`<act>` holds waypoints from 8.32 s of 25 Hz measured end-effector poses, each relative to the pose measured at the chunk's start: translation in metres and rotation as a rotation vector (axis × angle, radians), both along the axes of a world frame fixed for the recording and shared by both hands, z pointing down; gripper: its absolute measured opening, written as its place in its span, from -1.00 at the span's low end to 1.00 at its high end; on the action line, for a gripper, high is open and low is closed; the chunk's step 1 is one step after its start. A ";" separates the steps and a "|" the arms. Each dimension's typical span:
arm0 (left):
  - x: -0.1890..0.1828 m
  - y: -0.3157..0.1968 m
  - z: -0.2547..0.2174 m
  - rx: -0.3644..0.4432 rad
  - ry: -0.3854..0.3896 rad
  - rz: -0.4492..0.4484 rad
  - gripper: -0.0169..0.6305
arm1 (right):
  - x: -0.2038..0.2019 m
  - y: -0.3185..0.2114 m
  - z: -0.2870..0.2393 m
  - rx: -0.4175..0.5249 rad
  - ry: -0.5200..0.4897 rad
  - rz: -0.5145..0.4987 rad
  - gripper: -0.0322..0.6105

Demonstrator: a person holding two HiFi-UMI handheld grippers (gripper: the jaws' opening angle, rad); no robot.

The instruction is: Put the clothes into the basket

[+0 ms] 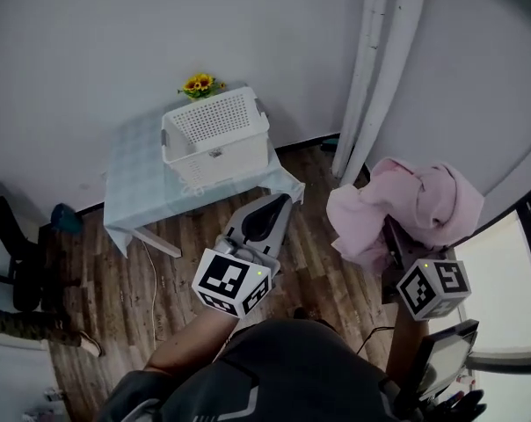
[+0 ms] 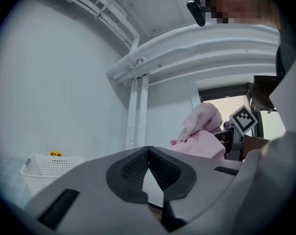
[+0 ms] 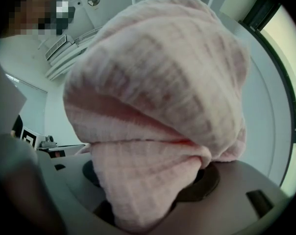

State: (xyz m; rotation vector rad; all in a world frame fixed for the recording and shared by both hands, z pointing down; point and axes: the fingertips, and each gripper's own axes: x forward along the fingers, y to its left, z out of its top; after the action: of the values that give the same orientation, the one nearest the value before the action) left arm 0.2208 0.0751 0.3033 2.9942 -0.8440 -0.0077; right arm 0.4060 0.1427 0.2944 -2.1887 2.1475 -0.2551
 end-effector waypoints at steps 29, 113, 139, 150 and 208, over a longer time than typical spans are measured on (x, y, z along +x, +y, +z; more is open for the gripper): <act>-0.263 -0.186 -0.010 0.041 0.034 -0.376 -0.92 | -0.243 -0.260 -0.010 0.025 0.036 -0.357 0.13; -0.335 -0.499 0.165 -0.297 -0.074 -0.419 -0.92 | -0.385 -0.537 0.353 -1.088 -0.043 -0.624 0.13; -0.342 -0.500 0.148 -0.250 -0.082 -0.413 -0.92 | -0.389 -0.531 0.396 -1.205 0.020 -0.606 0.13; -0.338 -0.493 0.149 -0.263 -0.089 -0.420 -0.92 | -0.390 -0.529 0.398 -1.209 0.018 -0.622 0.13; -0.358 -0.365 0.063 -0.142 -0.062 -0.404 -0.92 | -0.395 -0.445 0.082 -0.294 -0.077 -0.680 -0.36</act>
State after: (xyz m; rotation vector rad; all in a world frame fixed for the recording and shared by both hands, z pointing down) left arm -0.1376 -0.2899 0.3664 2.6558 -1.3758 0.1302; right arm 0.0111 -0.3027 0.3766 -1.4249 2.8777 -0.7082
